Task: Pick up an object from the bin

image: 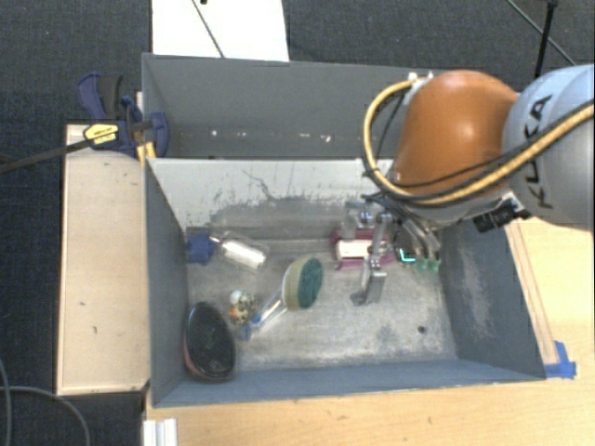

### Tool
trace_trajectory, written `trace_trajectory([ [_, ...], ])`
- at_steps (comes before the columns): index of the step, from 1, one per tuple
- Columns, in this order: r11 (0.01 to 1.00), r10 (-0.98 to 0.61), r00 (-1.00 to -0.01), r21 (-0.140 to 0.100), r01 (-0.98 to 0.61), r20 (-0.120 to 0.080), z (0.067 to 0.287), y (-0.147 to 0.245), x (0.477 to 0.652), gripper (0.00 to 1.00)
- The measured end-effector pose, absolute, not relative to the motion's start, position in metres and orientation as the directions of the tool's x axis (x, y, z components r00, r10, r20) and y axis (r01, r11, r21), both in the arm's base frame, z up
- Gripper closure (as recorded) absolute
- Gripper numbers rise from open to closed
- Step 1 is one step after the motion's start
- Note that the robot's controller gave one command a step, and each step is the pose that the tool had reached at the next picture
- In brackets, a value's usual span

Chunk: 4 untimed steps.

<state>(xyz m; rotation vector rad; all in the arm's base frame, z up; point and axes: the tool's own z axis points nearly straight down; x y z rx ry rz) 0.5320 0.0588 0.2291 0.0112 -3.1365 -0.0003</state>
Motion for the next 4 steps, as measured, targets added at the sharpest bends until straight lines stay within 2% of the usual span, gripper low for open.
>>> trace_trajectory([
  [1, 0.955, -0.296, -0.955, 0.002, -0.296, -0.004, 0.177, 0.133, 0.58, 0.0],
  [2, 0.885, -0.466, -0.885, 0.0, -0.466, 0.004, 0.067, 0.054, 0.59, 0.0],
  [3, 0.718, -0.697, -0.717, -0.002, -0.697, -0.005, 0.071, 0.112, 0.592, 0.0],
  [4, 0.722, -0.692, -0.722, 0.0, -0.692, -0.004, 0.07, 0.111, 0.592, 1.0],
])
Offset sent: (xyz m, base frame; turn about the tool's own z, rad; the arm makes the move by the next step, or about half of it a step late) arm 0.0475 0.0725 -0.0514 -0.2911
